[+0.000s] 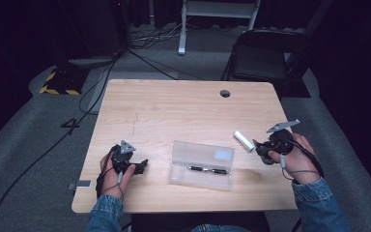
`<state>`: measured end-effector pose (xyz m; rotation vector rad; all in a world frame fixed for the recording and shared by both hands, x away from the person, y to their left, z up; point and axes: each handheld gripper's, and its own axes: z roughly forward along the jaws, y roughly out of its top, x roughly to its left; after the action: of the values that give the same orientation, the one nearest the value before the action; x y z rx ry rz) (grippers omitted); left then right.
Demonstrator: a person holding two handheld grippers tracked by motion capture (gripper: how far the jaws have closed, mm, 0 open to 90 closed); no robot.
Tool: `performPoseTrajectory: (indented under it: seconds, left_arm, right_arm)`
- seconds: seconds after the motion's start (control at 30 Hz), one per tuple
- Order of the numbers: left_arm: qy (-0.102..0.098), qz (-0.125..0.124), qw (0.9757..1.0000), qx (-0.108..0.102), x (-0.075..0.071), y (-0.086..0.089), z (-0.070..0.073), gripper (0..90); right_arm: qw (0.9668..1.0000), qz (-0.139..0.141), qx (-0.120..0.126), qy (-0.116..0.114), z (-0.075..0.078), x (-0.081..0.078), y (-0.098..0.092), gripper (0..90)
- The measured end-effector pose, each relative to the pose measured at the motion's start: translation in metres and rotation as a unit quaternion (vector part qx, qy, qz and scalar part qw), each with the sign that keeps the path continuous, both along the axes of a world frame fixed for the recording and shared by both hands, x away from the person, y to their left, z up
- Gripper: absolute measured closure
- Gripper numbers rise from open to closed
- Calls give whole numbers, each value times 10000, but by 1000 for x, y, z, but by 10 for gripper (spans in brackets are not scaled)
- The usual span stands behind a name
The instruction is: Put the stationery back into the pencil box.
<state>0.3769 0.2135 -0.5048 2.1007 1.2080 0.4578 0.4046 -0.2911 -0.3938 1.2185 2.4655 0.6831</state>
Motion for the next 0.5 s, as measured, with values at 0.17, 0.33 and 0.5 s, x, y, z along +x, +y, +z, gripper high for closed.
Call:
performPoseTrajectory:
  seconds: [0.17, 0.33, 0.5]
  left_arm:
    - [1, 2, 10000, -1, 0, 0, 0, 157]
    - [0, 1, 10000, 1, 0, 0, 0, 156]
    - [0, 2, 10000, -2, 0, 0, 0, 157]
  right_arm:
    - [9999, 53, 36, -113, 4, -3, 4, 534]
    - [9997, 160, 62, -180, 5, -6, 10, 534]
    - [9991, 336, 128, -228, 7, -10, 18, 534]
